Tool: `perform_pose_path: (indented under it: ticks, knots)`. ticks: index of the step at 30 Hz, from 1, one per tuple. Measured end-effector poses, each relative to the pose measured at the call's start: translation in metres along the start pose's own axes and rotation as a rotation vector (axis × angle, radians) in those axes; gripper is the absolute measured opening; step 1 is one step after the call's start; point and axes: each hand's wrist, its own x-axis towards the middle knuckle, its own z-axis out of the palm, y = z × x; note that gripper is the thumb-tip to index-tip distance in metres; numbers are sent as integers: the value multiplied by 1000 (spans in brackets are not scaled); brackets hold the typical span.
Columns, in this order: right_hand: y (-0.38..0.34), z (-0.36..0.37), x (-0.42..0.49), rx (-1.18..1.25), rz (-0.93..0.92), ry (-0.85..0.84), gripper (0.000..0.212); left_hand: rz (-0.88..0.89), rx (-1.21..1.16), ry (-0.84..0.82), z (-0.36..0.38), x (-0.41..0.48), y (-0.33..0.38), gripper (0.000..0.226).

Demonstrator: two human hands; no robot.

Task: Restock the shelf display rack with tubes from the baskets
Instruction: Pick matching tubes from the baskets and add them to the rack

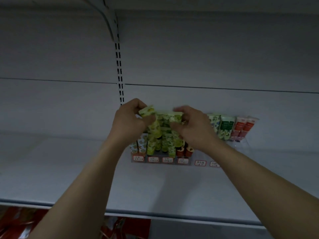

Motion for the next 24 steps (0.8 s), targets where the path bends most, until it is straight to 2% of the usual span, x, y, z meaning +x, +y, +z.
perform_pose_path:
  ticks: [1,2,5,10,13,17,21,24]
  knots:
    - [0,0,2,-7,-12,19,26,5,2,-2,-3,1,0,19]
    - [0,1,3,2,-19,23,23,5,0,-24,-3,1,0,20]
    - [-3,1,1,3,-19,-64,27,3,42,-116,4,-3,-6,24]
    - [7,0,-5,-153,12,-190,29,76,355,-158,20,-14,-21,27]
    - [8,2,-9,-296,-75,-176,24,210,531,-69,23,-16,-29,23]
    - [3,12,-2,-488,-298,-196,27,347,599,-21,30,-14,-43,20]
    - [12,23,8,-691,-456,-228,25,341,645,-36,38,-10,-47,20]
    - [18,21,12,-765,-494,-256,28,351,672,-25,39,-6,-54,20]
